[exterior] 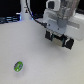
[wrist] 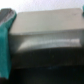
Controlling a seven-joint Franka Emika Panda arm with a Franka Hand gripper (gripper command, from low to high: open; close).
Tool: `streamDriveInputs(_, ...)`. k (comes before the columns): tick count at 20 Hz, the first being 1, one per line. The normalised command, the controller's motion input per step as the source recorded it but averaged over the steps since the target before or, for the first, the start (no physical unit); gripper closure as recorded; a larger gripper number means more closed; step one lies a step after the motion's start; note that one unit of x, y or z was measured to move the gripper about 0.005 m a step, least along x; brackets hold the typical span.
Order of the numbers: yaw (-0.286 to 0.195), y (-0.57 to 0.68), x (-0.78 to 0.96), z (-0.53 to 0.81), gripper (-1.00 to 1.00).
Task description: Open the kcup holder, insert the kcup into the holder, and close the kcup holder
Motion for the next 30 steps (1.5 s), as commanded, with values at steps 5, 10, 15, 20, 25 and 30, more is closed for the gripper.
streamDriveInputs(5,-0.176,-0.47,0.34,0.31,-1.00)
streamDriveInputs(10,-0.207,-0.59,0.31,0.27,-1.00)
streamDriveInputs(15,-0.196,-0.68,0.30,0.19,-1.00)
streamDriveInputs(20,-0.189,-0.72,0.26,0.12,-1.00)
streamDriveInputs(25,-0.182,-0.73,0.23,0.02,-1.00)
streamDriveInputs(30,-0.186,-0.72,0.21,0.00,-1.00)
